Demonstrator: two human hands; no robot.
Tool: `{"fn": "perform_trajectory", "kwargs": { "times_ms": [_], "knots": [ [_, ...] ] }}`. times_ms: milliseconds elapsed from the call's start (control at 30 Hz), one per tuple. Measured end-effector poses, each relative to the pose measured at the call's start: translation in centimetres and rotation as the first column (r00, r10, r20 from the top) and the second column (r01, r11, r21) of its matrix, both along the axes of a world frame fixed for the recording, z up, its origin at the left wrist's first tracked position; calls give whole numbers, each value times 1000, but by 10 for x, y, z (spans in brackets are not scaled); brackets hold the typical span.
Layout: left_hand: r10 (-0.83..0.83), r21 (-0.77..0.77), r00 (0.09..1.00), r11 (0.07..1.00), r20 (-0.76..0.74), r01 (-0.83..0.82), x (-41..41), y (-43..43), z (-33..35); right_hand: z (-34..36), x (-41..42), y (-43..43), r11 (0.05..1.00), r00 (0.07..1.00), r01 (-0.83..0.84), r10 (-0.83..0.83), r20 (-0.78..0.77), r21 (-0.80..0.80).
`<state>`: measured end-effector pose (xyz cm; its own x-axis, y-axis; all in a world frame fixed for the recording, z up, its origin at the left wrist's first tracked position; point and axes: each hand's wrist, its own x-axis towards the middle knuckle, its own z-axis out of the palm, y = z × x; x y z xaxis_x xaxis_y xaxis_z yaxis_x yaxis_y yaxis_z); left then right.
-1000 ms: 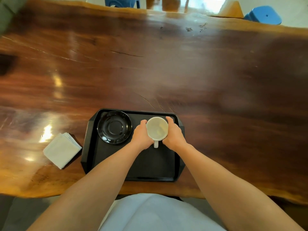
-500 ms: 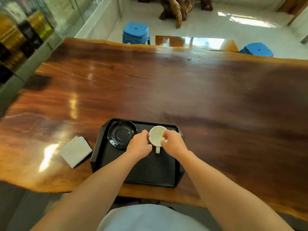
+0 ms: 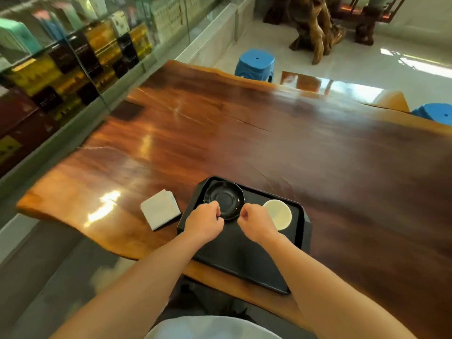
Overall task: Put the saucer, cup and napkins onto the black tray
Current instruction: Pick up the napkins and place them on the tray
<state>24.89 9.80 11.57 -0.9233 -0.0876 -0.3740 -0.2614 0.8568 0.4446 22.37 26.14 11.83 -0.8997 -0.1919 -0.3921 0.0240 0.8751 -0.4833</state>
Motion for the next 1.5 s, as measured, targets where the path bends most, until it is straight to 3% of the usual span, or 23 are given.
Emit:
{"fn": "perform_trajectory", "kwargs": {
  "times_ms": [300,667,1500],
  "knots": [
    [227,19,972,973,63,-228,9,-99,-21,-18,-10,-99,989,981,-150,150,120,-13],
    [332,-40,929,943,163,-330,9,-179,-49,-37,-36,-183,957,942,-288,276,189,37],
    [409,26,846,896,341,-443,-21,-224,-113,-101,-75,-247,984,946,-162,134,295,73]
  ]
}}
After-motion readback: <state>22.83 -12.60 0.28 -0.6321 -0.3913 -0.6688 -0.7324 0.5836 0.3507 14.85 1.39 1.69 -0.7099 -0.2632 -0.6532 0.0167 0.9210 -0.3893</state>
